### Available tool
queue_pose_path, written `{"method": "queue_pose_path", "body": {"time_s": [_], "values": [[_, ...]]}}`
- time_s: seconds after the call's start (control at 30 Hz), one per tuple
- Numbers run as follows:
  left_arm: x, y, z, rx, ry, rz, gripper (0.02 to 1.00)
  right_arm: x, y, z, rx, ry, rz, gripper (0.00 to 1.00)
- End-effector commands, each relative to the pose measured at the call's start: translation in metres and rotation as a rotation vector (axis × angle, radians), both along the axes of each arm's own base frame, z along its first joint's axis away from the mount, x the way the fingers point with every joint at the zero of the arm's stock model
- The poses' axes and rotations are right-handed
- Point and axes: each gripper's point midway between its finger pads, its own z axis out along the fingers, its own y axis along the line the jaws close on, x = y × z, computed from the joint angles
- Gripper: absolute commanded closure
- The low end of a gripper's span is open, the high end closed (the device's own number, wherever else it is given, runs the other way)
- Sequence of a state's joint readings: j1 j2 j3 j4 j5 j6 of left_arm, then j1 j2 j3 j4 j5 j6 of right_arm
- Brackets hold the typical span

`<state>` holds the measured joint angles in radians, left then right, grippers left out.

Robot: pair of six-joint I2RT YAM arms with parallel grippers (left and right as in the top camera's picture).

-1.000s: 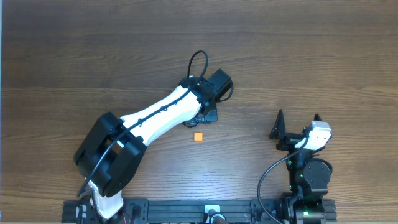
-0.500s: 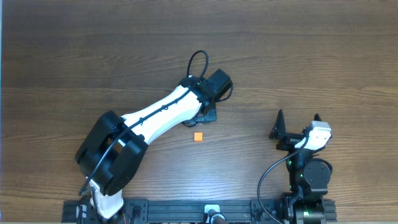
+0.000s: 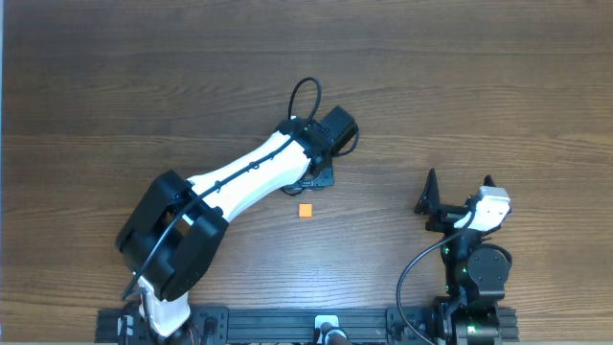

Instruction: Stack Cubes

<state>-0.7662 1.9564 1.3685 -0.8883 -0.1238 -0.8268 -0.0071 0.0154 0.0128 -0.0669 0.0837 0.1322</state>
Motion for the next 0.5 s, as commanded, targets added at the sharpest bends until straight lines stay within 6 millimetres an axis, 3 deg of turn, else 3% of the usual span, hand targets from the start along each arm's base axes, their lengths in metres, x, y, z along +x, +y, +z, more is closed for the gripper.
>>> {"method": "queue_pose_path", "body": {"time_s": [0.03, 0.2, 0.23, 0.33, 0.5], "values": [[0.001, 0.007, -0.009, 0.032, 0.009, -0.004, 0.555, 0.000, 0.000, -0.002, 0.001, -0.002, 0.003, 0.009], [0.001, 0.007, -0.009, 0.032, 0.009, -0.004, 0.439, 0.000, 0.000, -0.002, 0.001, -0.002, 0.003, 0.009], [0.001, 0.007, -0.009, 0.032, 0.009, -0.004, 0.323, 0.000, 0.000, -0.002, 0.001, -0.002, 0.003, 0.009], [-0.003, 0.004, -0.008, 0.024, 0.016, -0.010, 0.165, 0.000, 0.000, -0.002, 0.001, -0.002, 0.003, 0.007], [-0.016, -0.006, -0.001, -0.003, 0.037, -0.036, 0.086, 0.000, 0.000, -0.002, 0.001, -0.002, 0.003, 0.007]]}}
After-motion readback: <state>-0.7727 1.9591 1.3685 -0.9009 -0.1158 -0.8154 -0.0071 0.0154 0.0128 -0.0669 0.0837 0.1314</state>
